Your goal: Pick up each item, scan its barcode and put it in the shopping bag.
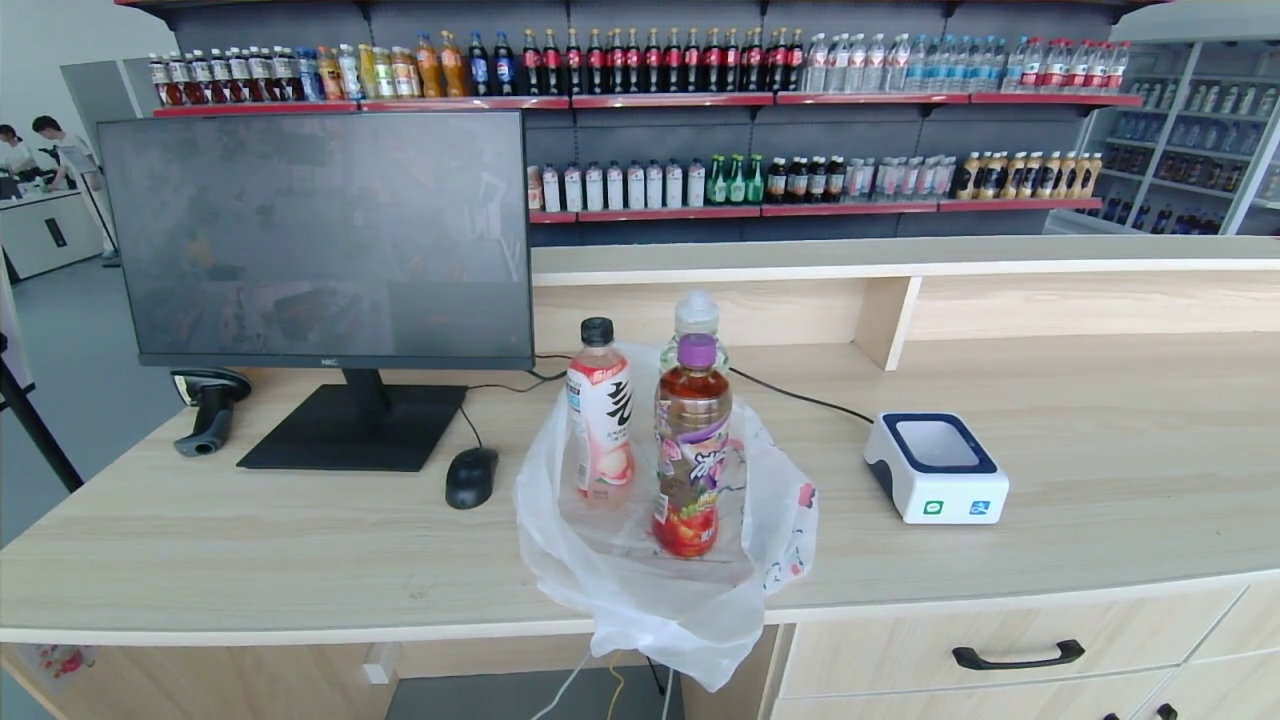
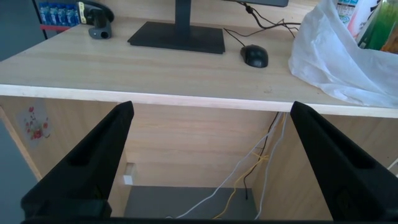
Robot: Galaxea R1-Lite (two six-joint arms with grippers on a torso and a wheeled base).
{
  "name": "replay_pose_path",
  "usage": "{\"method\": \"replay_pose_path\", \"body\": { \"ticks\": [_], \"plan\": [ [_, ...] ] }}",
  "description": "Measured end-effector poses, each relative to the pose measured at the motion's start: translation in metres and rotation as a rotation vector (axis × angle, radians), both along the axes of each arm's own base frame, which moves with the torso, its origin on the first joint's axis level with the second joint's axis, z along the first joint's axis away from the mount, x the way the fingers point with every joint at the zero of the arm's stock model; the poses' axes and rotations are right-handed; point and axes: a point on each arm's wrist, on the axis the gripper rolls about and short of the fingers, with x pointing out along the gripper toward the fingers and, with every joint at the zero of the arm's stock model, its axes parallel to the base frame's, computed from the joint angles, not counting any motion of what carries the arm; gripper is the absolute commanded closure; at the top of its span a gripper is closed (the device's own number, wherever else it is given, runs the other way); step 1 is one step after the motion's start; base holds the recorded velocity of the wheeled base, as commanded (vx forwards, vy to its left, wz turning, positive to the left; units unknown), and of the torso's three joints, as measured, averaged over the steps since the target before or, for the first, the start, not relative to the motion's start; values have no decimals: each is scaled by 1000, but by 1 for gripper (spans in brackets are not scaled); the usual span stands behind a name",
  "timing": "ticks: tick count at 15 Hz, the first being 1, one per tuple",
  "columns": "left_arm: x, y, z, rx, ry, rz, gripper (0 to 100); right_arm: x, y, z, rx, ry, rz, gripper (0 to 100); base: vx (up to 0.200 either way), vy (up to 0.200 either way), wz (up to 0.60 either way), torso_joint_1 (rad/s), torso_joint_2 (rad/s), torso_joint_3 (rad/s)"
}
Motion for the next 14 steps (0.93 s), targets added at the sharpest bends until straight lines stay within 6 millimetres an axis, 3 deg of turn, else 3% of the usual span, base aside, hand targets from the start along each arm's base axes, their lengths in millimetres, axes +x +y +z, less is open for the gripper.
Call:
{"method": "replay_pose_path", "body": {
  "ticks": [9,11,14],
  "plan": [
    [0,0,0,-1,1,1,0,-4,0,-1,14,-48,-10,0,-200,0,0,2,4,1],
    [0,0,0,4,0,0,0,-4,0,-1,18,-49,-10,0,0,0,0,0,0,0],
    [0,0,0,5,-2,0,0,-4,0,-1,19,-49,-10,0,0,0,-600,1,-1,2]
  ]
}}
